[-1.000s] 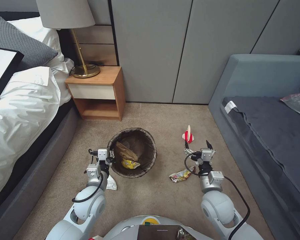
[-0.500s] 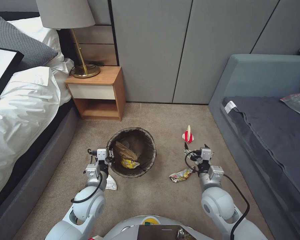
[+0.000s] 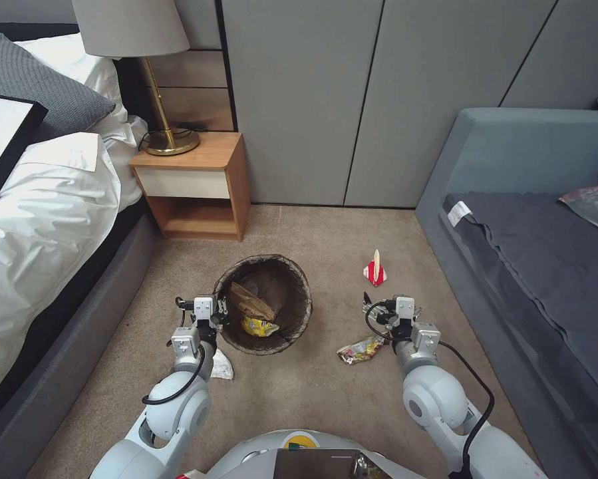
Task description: Pick up the trash bin, then pick up the garbage from the floor and place it into the trash bin.
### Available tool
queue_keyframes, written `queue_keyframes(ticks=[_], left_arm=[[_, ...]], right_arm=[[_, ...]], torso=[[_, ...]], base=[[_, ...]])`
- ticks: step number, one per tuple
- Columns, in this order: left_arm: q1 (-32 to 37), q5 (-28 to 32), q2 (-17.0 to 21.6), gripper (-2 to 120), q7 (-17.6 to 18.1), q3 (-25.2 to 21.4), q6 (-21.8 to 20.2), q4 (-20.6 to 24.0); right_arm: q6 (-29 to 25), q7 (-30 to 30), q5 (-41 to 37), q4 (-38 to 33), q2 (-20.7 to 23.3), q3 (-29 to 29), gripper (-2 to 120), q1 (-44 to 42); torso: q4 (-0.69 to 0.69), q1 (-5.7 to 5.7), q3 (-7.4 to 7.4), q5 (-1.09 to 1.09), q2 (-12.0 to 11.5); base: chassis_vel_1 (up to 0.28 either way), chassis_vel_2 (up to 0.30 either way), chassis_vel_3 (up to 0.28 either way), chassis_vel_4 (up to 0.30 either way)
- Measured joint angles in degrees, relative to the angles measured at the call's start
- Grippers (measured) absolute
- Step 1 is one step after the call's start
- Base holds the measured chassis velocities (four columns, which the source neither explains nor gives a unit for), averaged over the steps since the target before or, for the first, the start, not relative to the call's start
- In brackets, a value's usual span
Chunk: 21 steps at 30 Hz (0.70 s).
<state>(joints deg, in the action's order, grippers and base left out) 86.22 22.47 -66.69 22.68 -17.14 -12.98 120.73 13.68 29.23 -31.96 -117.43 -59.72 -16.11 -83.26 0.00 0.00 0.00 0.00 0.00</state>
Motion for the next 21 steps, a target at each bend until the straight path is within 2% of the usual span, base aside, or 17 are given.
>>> queue_keyframes(ticks=[21], left_arm=[[-0.3, 0.3, 0.5, 2, 0.0, 0.2, 0.1, -0.4]], right_arm=[[2.4, 2.6, -2.3, 3.2, 0.3, 2.8, 100, 1.9]], torso=[[0.00, 0.00, 0.00, 0.00, 0.0]], base=[[0.000, 0.000, 0.000, 0.000]])
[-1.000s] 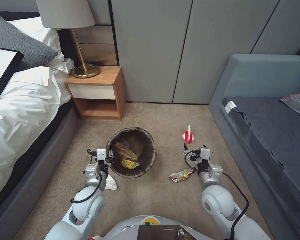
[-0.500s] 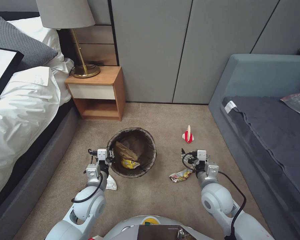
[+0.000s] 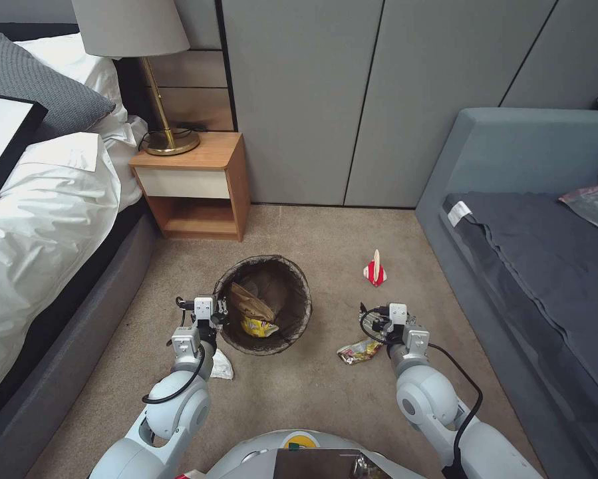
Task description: Pick up the trash bin, then pick up the garbage from the floor and place it into the trash bin.
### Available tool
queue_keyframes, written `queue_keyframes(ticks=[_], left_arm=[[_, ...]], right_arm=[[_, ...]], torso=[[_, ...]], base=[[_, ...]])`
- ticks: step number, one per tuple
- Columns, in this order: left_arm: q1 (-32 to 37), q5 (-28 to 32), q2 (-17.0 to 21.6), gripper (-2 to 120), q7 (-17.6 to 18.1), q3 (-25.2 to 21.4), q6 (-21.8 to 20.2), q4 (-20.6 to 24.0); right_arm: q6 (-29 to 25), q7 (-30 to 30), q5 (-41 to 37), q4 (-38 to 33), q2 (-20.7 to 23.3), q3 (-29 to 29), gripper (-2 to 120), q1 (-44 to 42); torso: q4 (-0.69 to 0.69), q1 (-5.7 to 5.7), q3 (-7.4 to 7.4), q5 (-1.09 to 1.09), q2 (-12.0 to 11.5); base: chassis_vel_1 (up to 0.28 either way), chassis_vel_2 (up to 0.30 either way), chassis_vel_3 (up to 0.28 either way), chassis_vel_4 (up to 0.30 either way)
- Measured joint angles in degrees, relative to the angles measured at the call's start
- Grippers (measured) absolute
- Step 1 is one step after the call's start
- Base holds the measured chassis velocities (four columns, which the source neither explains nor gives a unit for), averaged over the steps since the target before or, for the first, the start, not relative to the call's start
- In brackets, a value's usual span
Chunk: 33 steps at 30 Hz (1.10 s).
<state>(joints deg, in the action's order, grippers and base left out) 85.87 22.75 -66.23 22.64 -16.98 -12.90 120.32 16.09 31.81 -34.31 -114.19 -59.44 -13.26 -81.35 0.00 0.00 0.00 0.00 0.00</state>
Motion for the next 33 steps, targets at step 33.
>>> queue_keyframes(ticks=[33], left_arm=[[0.3, 0.0, -0.1, 2, 0.0, -0.2, 0.0, 0.3]], right_arm=[[7.1, 12.4, -16.7, 1.7, -2.8, 3.2, 100, 3.4]], torso=[[0.00, 0.00, 0.00, 0.00, 0.0]], base=[[0.000, 0.000, 0.000, 0.000]])
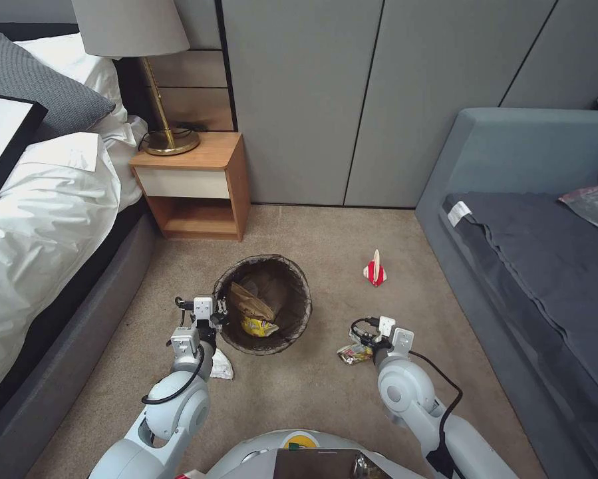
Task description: Pick up the trash bin, then pick up the garbage from the floor and place it into the trash bin.
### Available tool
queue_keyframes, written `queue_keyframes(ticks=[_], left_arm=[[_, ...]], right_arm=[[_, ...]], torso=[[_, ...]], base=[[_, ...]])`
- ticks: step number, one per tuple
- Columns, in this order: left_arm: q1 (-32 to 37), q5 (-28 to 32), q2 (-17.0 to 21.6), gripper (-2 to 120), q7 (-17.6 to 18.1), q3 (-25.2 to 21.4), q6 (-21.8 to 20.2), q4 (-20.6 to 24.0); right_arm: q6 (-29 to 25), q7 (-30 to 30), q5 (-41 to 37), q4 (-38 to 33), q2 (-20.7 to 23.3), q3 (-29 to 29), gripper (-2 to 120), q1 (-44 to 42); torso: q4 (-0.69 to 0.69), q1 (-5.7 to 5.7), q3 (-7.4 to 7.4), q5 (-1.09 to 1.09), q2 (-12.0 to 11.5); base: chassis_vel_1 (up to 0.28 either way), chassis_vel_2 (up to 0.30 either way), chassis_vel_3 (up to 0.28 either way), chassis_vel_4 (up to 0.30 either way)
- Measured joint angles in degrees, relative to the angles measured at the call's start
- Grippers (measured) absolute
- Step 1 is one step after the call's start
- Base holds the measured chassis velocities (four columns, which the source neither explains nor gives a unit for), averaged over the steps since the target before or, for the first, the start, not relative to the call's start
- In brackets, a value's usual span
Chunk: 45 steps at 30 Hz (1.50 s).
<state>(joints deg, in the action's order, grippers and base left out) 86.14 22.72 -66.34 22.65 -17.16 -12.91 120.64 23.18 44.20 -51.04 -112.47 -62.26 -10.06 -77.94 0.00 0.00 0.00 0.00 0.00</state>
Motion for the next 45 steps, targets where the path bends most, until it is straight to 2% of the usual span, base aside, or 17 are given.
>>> queue_keyframes(ticks=[9, 26, 45], left_arm=[[0.0, -0.1, 0.0, 2, 0.0, 0.0, 0.0, -0.1], [-0.2, -0.1, -0.2, 2, 0.1, 0.4, 0.0, -0.6], [-0.5, 0.0, 0.0, 2, 0.1, 0.9, 0.0, -0.6]], right_arm=[[0.2, 2.1, -1.9, 4.2, -1.9, 0.8, 100, 2.2], [-0.1, 2.3, -6.3, 13.2, -4.4, 0.6, 100, 7.8], [-1.1, 1.6, -5.9, 21.0, -6.2, 0.1, 100, 9.9]], torso=[[0.00, 0.00, 0.00, 0.00, 0.0], [0.00, 0.00, 0.00, 0.00, 0.0], [0.00, 0.00, 0.00, 0.00, 0.0]], base=[[0.000, 0.000, 0.000, 0.000], [0.000, 0.000, 0.000, 0.000], [0.000, 0.000, 0.000, 0.000]])
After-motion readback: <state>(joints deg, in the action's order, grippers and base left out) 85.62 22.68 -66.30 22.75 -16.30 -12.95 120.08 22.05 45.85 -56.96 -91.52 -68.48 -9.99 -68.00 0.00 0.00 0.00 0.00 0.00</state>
